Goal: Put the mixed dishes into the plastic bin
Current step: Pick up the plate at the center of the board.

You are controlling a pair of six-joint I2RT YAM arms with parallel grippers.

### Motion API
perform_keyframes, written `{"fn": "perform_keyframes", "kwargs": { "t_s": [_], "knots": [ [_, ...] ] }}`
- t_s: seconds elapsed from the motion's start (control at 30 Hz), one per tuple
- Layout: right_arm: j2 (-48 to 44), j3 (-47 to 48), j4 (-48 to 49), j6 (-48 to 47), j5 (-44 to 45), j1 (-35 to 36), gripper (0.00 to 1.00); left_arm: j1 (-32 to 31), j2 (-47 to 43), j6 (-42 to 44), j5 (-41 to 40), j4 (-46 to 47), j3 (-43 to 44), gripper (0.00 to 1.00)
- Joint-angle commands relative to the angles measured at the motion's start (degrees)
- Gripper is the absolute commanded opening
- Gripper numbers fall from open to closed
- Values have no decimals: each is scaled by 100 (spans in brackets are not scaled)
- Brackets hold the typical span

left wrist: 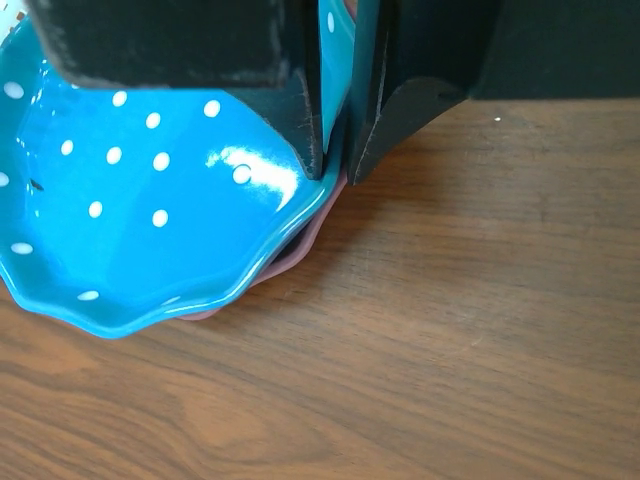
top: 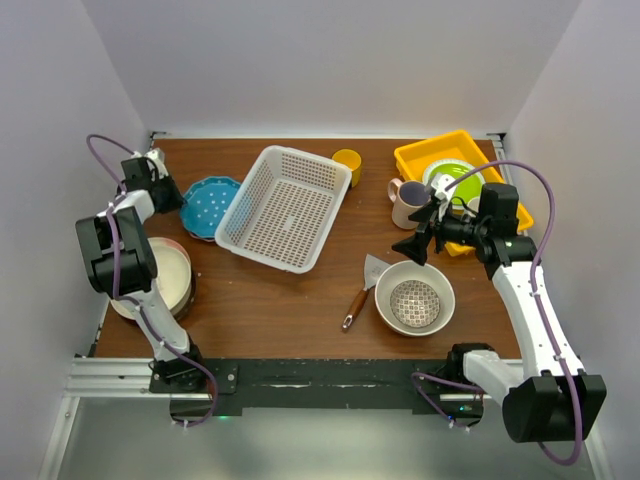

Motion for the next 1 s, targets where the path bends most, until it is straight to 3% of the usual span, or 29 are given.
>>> {"fn": "perform_keyframes", "kwargs": {
  "t_s": [0.0,0.3,0.97],
  "knots": [
    [10,69,79,48,-13,6,98,17,-260,-37,184,179,97,0],
    [-7,69,96,74,-39,15,98,149,-1104,-677,325,557,-272,0],
    [-7,16,193,153,-13,6,98,879,-2062,-2708,1239,1585,-1230,0]
  ]
}}
